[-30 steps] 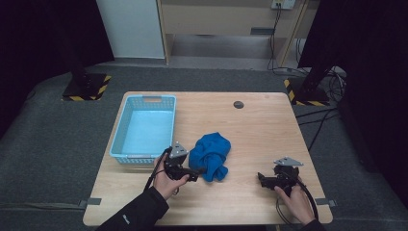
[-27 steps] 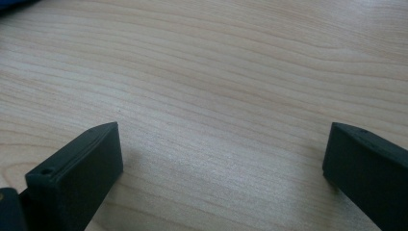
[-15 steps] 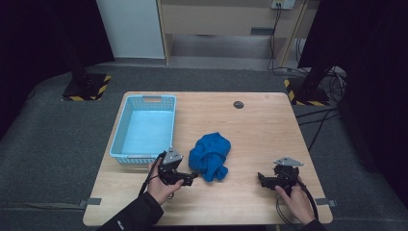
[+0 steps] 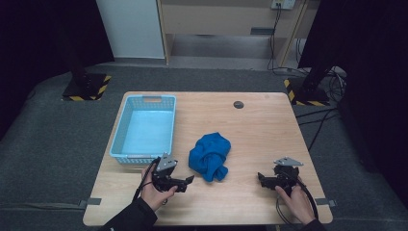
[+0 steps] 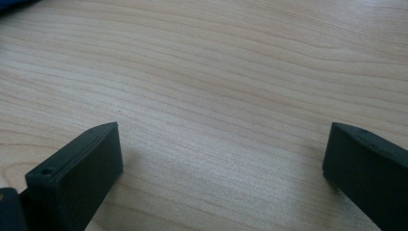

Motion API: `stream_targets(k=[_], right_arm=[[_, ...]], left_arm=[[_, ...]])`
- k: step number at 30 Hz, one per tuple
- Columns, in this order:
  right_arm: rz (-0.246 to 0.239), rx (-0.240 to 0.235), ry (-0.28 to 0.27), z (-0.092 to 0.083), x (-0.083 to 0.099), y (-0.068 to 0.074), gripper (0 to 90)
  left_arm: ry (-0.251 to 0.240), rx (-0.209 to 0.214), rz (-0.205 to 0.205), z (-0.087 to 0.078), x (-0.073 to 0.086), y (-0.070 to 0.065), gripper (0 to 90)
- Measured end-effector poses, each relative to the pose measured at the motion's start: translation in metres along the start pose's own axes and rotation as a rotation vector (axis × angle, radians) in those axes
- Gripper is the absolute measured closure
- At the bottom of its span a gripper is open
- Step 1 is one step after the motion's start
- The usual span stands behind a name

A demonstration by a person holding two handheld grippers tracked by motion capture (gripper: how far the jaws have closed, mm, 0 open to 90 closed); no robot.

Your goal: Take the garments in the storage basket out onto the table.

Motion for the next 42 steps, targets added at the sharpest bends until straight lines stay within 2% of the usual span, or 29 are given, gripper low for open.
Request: stream_targets(k=[5, 19, 28, 38, 42], right_arm=[[0.0, 0.0, 0.0, 0.0, 0.0, 0.0, 0.4], [0.0, 0.0, 0.0, 0.0, 0.0, 0.0, 0.4], [0.0, 0.0, 0.0, 0.0, 0.0, 0.0, 0.4], [0.0, 0.0, 0.0, 0.0, 0.0, 0.0, 0.4], [0.0, 0.0, 0.0, 0.0, 0.0, 0.0, 0.4]], left_arm=[[0.018, -0.014, 0.01, -0.002, 0.005, 0.002, 10.8], [0.048, -0.065, -0.023, -0.011, 0.019, 0.016, 11.2], [0.065, -0.11, -0.022, -0.02, 0.028, 0.027, 11.9], [0.096, -0.14, -0.06, -0.031, 0.042, 0.038, 12.4], [0.135, -0.172, -0.091, -0.035, 0.05, 0.046, 11.8]])
Point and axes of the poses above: each handheld gripper's, and its own axes: z roughly forward along the jaws, x roughly out of its underside, y roughly to its left, the point moved 7 cm from there along z, roughly forward along the jaws, and after that the axes turned 3 degrees about -z, right-handed, at the moved point
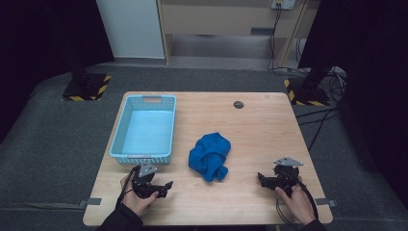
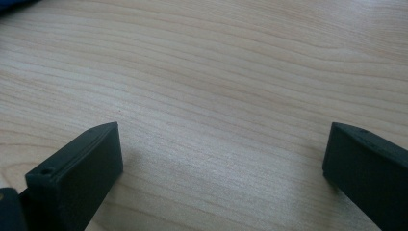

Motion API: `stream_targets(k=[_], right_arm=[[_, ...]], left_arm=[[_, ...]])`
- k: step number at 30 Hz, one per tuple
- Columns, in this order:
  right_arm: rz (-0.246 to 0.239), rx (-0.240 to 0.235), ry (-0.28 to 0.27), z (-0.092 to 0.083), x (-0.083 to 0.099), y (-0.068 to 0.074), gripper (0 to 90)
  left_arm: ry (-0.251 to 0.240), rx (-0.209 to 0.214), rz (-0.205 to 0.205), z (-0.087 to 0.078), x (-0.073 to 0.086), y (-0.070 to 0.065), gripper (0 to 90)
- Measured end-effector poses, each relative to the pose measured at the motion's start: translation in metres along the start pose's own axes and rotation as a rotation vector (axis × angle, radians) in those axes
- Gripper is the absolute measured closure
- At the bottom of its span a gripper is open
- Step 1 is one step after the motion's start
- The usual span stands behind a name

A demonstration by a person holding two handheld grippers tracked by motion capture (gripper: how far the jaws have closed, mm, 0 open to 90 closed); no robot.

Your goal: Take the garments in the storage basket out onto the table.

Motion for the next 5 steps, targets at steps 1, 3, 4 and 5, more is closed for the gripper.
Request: stream_targets(k=[1, 3, 4, 5], right_arm=[[0.0, 0.0, 0.0, 0.0, 0.0, 0.0, 0.4], [0.0, 0.0, 0.0, 0.0, 0.0, 0.0, 0.4], [0.0, 0.0, 0.0, 0.0, 0.0, 0.0, 0.4], [0.0, 0.0, 0.0, 0.0, 0.0, 0.0, 0.4]], left_arm=[[0.011, -0.009, -0.009, 0.0002, 0.0024, 0.0022, 11.7], [0.029, -0.022, -0.02, 0.0005, 0.0059, 0.0064, 11.7], [0.037, -0.028, -0.025, 0.0005, 0.007, 0.0084, 11.6], [0.044, -0.035, -0.03, 0.0006, 0.0079, 0.01, 11.5]])
Point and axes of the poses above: each handheld gripper's, and its own axes: z roughly forward along the jaws, x roughly out of its underside, y roughly to its left, the point moved 7 cm from there along z, roughly forward along the jaws, and after that the axes turned 3 degrees about -z, right-handed, at the moved point
